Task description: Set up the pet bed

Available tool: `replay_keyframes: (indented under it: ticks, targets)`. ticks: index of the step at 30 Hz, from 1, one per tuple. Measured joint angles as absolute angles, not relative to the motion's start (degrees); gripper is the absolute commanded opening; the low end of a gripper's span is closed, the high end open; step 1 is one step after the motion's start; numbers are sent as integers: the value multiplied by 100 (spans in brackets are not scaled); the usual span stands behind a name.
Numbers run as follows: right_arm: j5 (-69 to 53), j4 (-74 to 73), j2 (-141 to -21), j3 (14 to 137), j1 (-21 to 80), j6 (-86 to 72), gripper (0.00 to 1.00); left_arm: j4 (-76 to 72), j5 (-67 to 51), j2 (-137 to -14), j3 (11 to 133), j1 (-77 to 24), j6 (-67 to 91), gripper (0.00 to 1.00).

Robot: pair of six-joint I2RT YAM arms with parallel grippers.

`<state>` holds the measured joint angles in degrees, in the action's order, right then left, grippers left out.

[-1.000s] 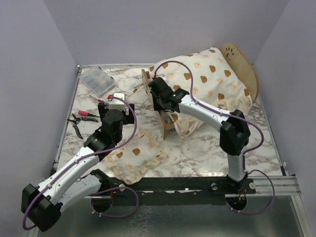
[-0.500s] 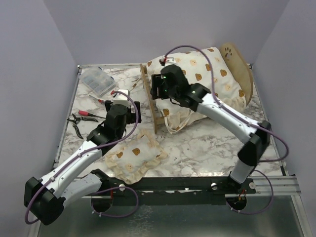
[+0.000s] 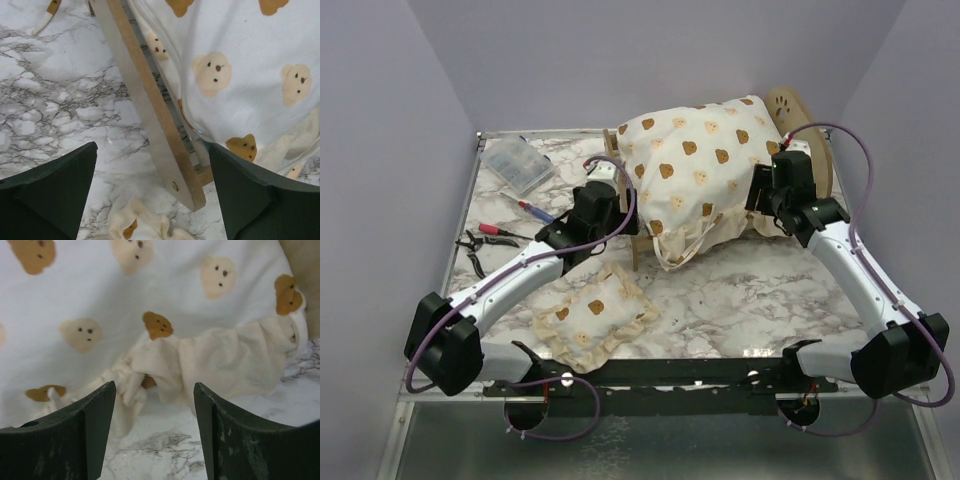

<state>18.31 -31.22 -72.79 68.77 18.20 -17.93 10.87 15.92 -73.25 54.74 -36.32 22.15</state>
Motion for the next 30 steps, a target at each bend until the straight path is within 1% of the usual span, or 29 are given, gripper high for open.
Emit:
replay_keyframes:
  ticks: [2,5,10,16,25,28,30]
  targets:
    - [1747,-3131,-7266,6613,1656,-1732,63,1094,1586,-7526,5634,-3695,2257,93]
    - [1487,-3081,-7255,6285,1619,-1629,54,1105,1599,-7644,5793,-3868,2300,92]
    - [1092,-3006,-7275,6130,1623,-1542,45,1125,1758,-7640,5878,-4353,2314,91]
    - [755,-2783,-7448,6001,1623,-1542,45,1409,2080,-7583,5870,-5043,2373,91]
    - [-104,-2539,-7577,5754,1623,-1616,44,1776,2287,-6810,5443,-5188,2766,91]
    - [-228,-2438,-7631,5688,1623,-1660,40,1870,2307,-6624,5330,-5188,2877,91]
    - [-298,-2392,-7660,5629,1623,-1691,34,1914,2316,-6534,5264,-5188,2947,91]
